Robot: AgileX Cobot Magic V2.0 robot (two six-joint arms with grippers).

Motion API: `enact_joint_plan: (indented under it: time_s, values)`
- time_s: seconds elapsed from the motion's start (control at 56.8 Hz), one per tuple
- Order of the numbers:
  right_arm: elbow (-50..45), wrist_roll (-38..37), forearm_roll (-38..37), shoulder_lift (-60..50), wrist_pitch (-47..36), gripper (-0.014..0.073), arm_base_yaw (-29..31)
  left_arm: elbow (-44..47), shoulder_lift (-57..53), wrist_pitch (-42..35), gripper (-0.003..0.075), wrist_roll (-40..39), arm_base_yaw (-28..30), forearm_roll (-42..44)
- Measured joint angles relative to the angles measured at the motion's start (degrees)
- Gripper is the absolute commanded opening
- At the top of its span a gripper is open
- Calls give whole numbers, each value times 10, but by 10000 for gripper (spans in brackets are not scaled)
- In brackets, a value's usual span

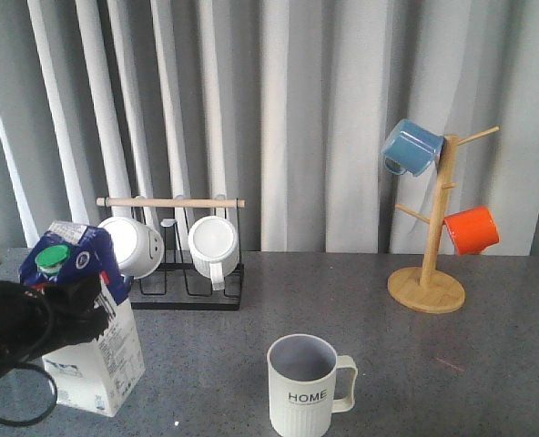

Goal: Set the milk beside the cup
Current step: 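Carry the milk carton with the left gripper beside the white mug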

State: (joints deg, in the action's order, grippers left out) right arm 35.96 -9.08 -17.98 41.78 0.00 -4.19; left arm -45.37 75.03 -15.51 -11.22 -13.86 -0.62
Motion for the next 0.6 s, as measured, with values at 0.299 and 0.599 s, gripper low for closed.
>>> enact_joint_plan:
  time_s: [0.299,0.599]
  values:
    - [0,0,0,0,0,-8,0,-60,11,-32,-3,358,-146,-366]
    - [0,0,0,0,0,-8,0,-115,120,-300,-3,642,-306,-767]
